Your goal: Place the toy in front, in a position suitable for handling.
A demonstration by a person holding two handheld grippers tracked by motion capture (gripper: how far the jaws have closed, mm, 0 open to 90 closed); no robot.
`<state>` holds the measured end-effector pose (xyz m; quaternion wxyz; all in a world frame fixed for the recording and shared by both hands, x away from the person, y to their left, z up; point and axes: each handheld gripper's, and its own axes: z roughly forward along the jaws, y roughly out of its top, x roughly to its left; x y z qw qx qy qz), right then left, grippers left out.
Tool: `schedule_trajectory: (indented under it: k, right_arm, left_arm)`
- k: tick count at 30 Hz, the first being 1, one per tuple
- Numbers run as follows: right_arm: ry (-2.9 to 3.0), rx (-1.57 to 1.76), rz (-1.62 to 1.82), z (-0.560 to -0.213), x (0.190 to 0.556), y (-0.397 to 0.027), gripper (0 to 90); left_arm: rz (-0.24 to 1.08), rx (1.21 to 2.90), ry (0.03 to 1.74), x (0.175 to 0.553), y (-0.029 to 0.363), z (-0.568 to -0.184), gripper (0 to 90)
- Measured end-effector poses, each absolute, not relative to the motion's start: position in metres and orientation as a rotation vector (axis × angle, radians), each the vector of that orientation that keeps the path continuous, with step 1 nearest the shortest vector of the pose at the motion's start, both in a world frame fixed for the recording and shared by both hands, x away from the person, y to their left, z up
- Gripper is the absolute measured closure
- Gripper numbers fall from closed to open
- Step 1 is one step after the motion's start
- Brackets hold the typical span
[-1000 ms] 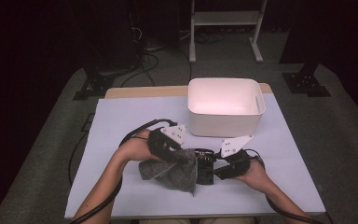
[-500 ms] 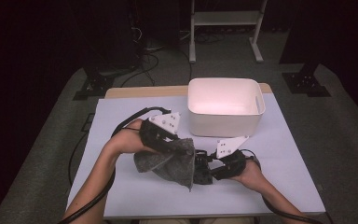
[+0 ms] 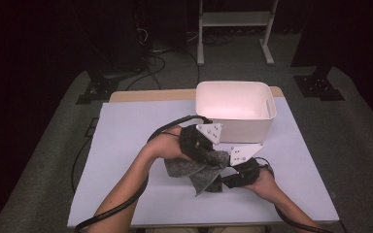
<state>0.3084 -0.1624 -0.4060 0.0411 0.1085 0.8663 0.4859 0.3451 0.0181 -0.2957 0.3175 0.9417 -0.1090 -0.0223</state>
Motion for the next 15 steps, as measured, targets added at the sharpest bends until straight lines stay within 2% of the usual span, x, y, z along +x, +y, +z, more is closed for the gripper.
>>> schedule_trajectory:
  k: [10, 15]
  right_arm:
    - [2.659, 0.313, 1.457, -0.404, 0.309, -0.163, 55.8]
    - [2.672, 0.321, 1.447, -0.404, 0.31, -0.167, 55.8]
  left_arm:
    - [-0.046, 2.471, -0.227, 0.349, 0.046, -0.296, 75.4]
    - [-0.089, 2.435, -0.148, 0.354, 0.064, -0.311, 75.1]
